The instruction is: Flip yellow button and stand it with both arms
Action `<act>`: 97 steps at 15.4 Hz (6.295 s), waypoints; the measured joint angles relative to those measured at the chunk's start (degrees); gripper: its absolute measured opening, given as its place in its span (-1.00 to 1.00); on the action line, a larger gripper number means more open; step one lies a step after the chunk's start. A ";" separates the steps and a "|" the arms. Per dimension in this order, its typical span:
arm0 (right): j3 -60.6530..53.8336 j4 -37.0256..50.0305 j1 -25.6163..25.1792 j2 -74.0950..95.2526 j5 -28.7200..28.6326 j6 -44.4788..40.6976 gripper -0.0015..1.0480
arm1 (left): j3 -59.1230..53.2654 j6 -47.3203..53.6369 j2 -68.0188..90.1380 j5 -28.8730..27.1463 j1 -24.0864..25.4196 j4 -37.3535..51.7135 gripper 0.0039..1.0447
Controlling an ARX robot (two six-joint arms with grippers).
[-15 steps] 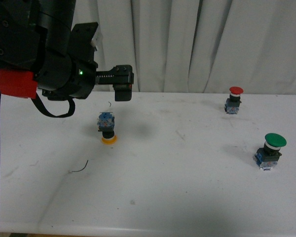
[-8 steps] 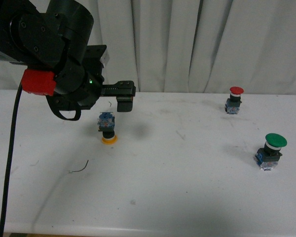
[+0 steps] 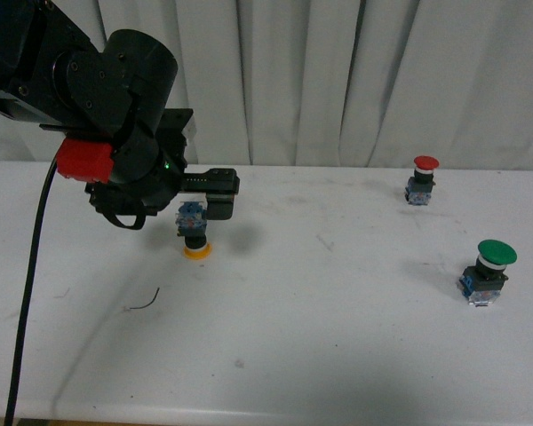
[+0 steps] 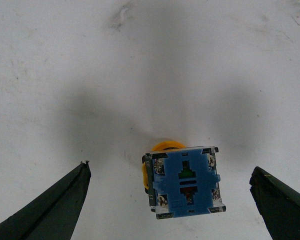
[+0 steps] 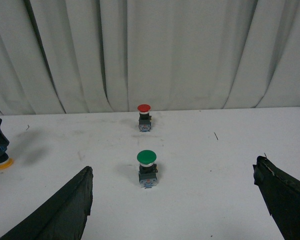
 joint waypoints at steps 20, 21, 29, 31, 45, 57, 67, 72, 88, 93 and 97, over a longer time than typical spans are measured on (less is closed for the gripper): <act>0.00 0.00 0.00 0.00 0.02 0.00 0.88 | -11.39 0.76 -13.81 1.38 -3.30 9.66 -0.32; 0.00 0.00 0.00 0.00 0.02 0.00 0.88 | -14.51 0.70 -17.92 2.16 -4.22 11.58 -0.32; 0.00 0.00 0.00 0.00 0.02 0.00 0.88 | -42.25 -11.30 -46.36 17.16 -10.49 28.15 -0.32; 0.00 0.00 0.00 0.00 0.00 0.00 0.88 | -43.04 -13.84 -46.36 20.02 -10.40 30.91 -0.32; 0.00 0.00 0.00 0.00 0.00 0.00 0.88 | -46.71 -56.83 -31.80 30.36 -11.98 72.43 -0.32; 0.02 45.83 -2.95 32.00 -9.70 -1.44 0.88 | -47.15 -56.24 -32.30 29.66 -13.03 70.18 -0.32; 33.33 65.57 5.38 82.97 -13.86 4.04 0.88 | -45.16 -54.69 -32.85 29.68 -12.70 66.45 -0.32; 34.49 73.88 -3.82 95.38 -47.52 52.85 0.88 | -45.13 -54.69 -32.92 29.92 -12.37 66.69 -0.32; 43.32 73.88 9.07 107.34 -39.82 88.96 0.88 | -44.85 -54.71 -32.83 30.60 -11.54 67.04 -0.32; 43.34 73.88 12.81 107.32 -39.28 87.80 0.88 | -44.85 -54.71 -32.24 30.62 -11.54 67.08 -0.32; 43.39 73.88 12.76 107.32 -38.51 87.25 0.46 | -44.85 -54.71 -32.24 30.75 -11.41 67.23 -0.33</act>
